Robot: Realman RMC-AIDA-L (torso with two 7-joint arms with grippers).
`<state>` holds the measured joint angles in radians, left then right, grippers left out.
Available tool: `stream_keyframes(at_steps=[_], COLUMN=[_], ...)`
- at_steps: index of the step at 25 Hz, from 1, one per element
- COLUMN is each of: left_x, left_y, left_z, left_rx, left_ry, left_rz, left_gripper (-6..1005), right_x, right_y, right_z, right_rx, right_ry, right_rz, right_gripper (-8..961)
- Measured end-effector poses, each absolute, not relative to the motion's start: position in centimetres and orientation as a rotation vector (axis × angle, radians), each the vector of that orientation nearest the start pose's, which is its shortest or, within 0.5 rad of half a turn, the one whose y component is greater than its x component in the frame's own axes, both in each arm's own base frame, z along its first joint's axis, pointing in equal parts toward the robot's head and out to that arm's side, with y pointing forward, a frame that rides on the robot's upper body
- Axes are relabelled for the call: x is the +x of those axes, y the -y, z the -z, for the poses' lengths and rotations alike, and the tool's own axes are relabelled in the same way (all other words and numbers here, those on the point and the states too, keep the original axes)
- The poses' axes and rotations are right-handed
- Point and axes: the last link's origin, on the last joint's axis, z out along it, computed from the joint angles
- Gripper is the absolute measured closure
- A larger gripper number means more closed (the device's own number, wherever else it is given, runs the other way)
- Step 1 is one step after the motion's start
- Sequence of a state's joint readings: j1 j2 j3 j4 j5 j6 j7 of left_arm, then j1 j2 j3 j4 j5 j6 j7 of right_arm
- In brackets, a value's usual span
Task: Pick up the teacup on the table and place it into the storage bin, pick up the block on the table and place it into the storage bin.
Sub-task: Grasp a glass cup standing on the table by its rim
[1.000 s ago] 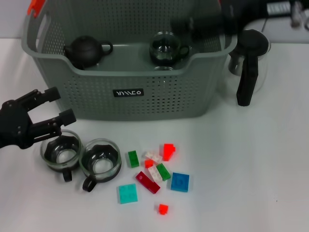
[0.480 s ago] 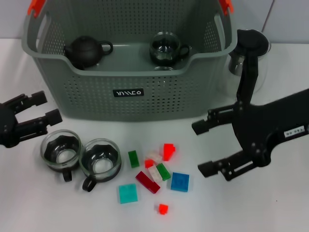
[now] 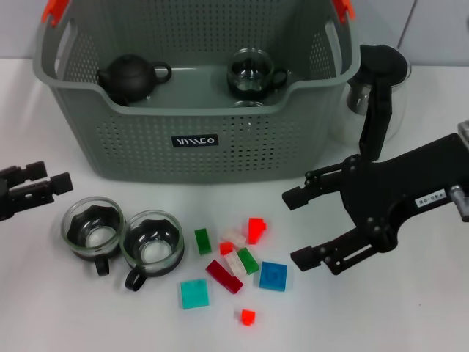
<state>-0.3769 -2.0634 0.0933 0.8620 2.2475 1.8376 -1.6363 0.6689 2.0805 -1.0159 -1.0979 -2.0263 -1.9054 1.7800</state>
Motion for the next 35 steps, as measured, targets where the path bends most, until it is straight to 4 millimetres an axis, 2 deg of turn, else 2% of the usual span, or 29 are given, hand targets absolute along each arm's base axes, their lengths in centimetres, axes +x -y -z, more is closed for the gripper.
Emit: stream_keyframes(at_steps=[6, 12, 19, 28, 35], left_x=[-34.7, -34.5, -32.9, -31.5, -29.8], left_y=[-25.9, -25.9, -27.1, -27.6, -28.2], left_z=[-9.0, -8.7, -7.1, -6.8, -6.5], left_rx=[-2.26, -2.271, -2.357, -2.435, -2.56], left_ry=[1.199, 1.214, 1.179, 1.149, 1.122], left_rz=[0.793, 0.801, 0.854, 0.89, 0.866], left_gripper=[95, 96, 96, 96, 96], right_x=[14.2, 14.5, 15.0, 15.0, 14.6], right_y=[-33.0, -33.3, -33.5, -33.8, -34.2], right_z=[-1.1, -1.6, -2.3, -3.1, -3.3], right_rx=[-3.286, -3.278, -3.265, -3.246, -3.237], right_ry=[-0.294, -0.29, -0.263, -0.249, -0.247], right_rz=[-0.38, -0.369, -0.368, -0.389, -0.414], right_gripper=[47, 49, 53, 56, 56])
